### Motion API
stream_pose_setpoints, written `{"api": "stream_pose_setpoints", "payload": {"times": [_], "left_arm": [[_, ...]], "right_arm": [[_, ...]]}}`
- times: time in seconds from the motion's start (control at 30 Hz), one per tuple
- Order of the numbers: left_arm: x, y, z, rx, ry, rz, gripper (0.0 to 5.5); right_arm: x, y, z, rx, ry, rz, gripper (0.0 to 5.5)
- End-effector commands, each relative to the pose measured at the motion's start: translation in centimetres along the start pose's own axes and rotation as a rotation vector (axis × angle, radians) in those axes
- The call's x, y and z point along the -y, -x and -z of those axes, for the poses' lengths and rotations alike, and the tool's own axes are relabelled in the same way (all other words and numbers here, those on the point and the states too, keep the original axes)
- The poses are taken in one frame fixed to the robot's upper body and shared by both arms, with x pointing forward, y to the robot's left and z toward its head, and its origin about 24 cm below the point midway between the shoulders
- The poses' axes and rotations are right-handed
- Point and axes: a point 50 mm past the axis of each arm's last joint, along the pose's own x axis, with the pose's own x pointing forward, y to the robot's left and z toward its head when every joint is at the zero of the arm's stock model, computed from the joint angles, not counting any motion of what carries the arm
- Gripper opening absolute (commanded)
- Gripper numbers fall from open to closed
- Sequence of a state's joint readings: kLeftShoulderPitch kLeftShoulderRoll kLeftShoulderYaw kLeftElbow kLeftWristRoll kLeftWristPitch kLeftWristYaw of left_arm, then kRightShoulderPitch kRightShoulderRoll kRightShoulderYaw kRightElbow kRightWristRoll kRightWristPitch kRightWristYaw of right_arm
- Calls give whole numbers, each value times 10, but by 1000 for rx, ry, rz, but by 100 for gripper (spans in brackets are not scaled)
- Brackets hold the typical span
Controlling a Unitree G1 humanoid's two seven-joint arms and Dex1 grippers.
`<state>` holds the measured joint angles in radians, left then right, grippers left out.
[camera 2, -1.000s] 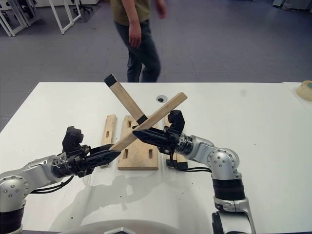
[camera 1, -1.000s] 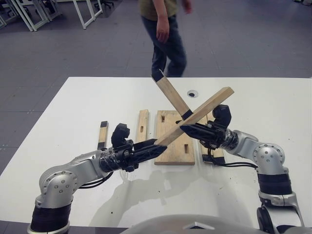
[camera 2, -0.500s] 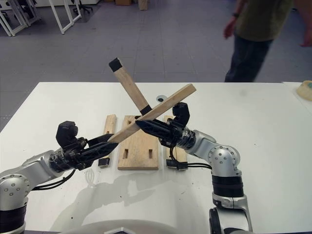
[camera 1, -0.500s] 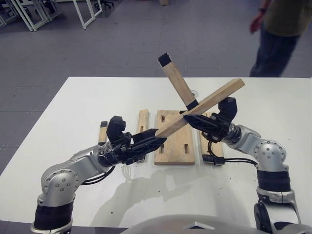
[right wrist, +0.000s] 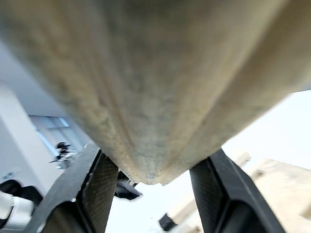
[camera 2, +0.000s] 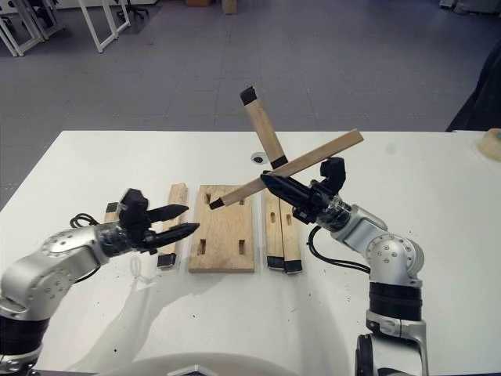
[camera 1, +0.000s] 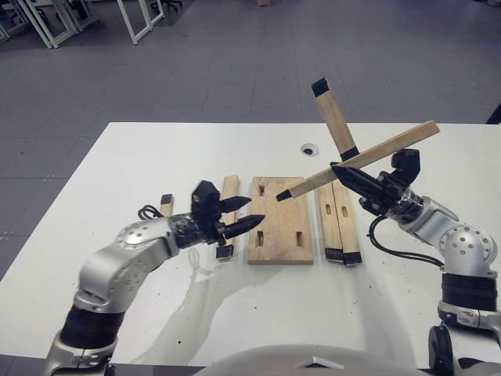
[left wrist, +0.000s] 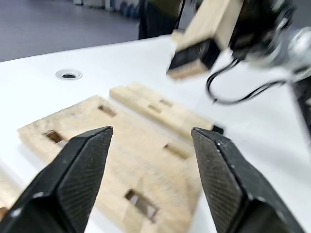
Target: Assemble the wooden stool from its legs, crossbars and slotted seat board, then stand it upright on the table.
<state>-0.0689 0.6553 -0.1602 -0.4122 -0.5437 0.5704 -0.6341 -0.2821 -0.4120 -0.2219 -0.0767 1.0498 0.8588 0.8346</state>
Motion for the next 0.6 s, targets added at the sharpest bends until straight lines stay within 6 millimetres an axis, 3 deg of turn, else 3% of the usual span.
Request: {"api": "stream_pose_setpoints", "payload": {"times": [0.03, 0.27, 0.43, 0.6], "left_arm": [[-4, -17, 26, -213, -310, -90, 299], [-4, -25, 55, -493, -731, -3, 299], [10, -18, 69, -642, -783, 240, 299], [1, -2, 71, -701, -800, 315, 299]], "right_arm": [[10, 4, -9, -12, 84, 102, 206], [13, 0, -15, -50, 199, 150, 206], [24, -19, -20, -238, 535, 222, 206], [30, -31, -19, -353, 691, 188, 206]]}}
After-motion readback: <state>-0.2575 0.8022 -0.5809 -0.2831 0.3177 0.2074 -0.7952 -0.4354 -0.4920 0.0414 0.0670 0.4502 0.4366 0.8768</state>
